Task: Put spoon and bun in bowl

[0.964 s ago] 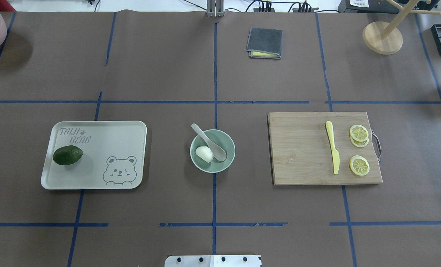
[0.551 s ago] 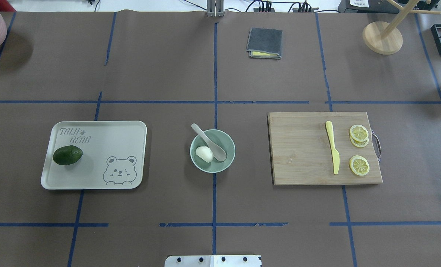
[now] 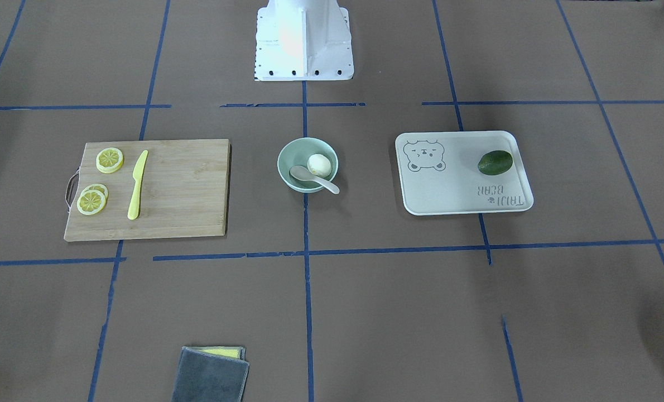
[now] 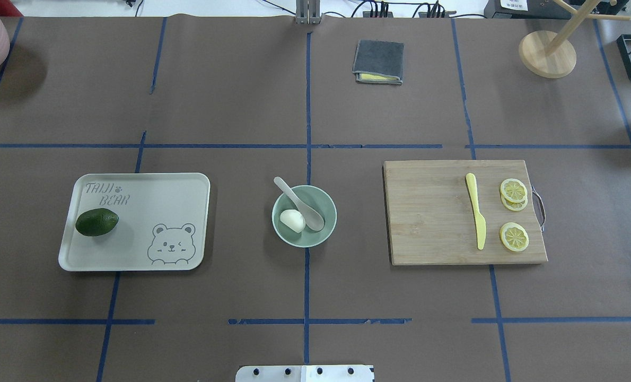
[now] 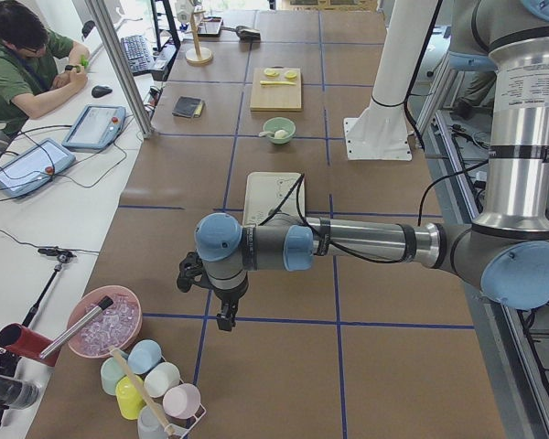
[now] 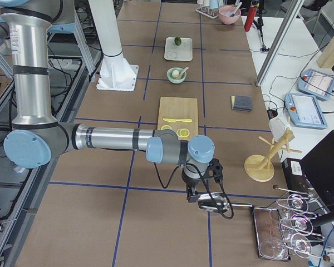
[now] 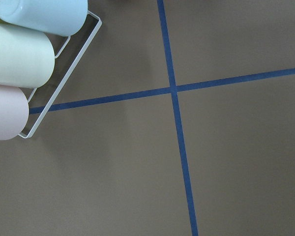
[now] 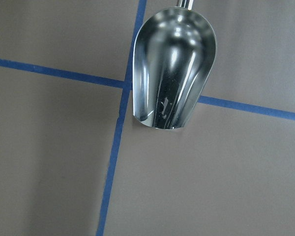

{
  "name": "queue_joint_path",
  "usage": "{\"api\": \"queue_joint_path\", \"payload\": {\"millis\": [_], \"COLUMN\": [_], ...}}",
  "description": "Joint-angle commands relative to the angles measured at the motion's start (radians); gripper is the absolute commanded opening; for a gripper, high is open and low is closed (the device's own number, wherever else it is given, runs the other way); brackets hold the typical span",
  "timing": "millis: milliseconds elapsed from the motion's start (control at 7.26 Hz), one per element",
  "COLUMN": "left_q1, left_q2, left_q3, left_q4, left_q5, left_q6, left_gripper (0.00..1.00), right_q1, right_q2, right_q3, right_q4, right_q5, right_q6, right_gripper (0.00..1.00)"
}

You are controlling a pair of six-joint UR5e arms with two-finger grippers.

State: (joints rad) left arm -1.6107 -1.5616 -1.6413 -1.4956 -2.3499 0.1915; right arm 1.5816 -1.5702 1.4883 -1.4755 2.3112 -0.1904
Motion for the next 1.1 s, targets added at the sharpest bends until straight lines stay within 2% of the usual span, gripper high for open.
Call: {"api": "queue_joint_path", "payload": {"millis": [0,138,275,413,551,964], "left_q1": [0.000,0.000,0.000,0.000,0.002,0.002], "left_q2": [0.006,0.008,0.009,0.009,0.009,0.009], "left_q3": [0.000,-0.002,-0.002,-0.002,0.000,-0.002], "left_q4": [0.000,0.000,0.000,0.000,-0.002,-0.002], "left_q5": [0.000,-0.002,-0.002,-0.002,-0.002,-0.005], "left_q6": [0.000,0.000,0.000,0.000,0.000,0.000], "left_gripper": [1.00,1.00,1.00,1.00,1.00,1.00], "right_q1": [0.003,0.020,0.017,0.021,0.021,0.020], "right_q2": [0.016,0.028,0.032,0.015,-0.026,-0.028], "right_q3": [-0.039,0.046,0.164,0.264,0.277,0.268], "right_q4": [0.114,-0.031,-0.227,-0.311,-0.312,-0.298], "right_q5": [0.075,0.077,0.039,-0.026,-0.026,-0.026], "right_q6": [0.012,0.011,0.009,0.005,-0.001,0.006], "right_gripper": [1.00,1.00,1.00,1.00,1.00,1.00]}}
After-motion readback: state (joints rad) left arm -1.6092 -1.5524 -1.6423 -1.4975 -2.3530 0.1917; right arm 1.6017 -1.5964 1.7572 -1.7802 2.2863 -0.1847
